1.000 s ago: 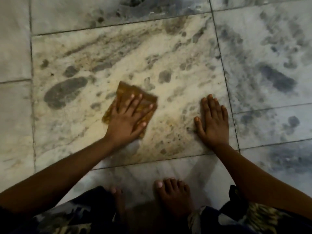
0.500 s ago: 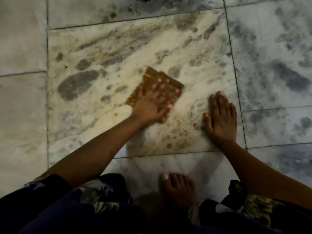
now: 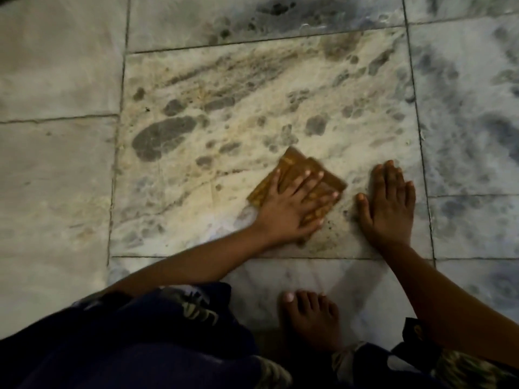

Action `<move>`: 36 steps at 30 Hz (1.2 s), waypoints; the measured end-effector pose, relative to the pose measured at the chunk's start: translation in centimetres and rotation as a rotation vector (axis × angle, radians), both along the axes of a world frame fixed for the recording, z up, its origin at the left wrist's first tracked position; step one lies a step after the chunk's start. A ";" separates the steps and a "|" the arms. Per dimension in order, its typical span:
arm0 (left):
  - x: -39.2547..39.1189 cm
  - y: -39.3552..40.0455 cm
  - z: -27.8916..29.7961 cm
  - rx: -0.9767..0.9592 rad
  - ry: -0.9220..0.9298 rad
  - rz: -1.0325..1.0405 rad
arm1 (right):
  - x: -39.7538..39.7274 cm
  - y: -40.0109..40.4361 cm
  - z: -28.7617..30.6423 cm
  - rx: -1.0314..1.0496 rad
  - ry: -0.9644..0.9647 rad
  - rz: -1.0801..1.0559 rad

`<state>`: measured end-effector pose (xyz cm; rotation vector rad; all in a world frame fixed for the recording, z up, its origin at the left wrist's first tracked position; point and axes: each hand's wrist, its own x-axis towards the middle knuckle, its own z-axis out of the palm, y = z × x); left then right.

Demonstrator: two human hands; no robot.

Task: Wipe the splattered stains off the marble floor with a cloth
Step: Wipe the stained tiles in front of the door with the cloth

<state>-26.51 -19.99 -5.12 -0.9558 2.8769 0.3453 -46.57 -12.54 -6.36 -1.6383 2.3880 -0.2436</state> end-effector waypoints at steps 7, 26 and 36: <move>1.4 -13.9 1.2 0.073 -0.089 0.456 | 3.3 -1.9 0.1 -0.047 -0.028 0.175; 6.1 -6.5 0.5 0.063 -0.032 0.355 | 4.0 -3.2 -0.1 -0.019 0.003 0.173; 14.0 -14.1 3.1 0.078 -0.039 0.810 | 4.0 -3.2 -0.1 -0.027 -0.018 0.176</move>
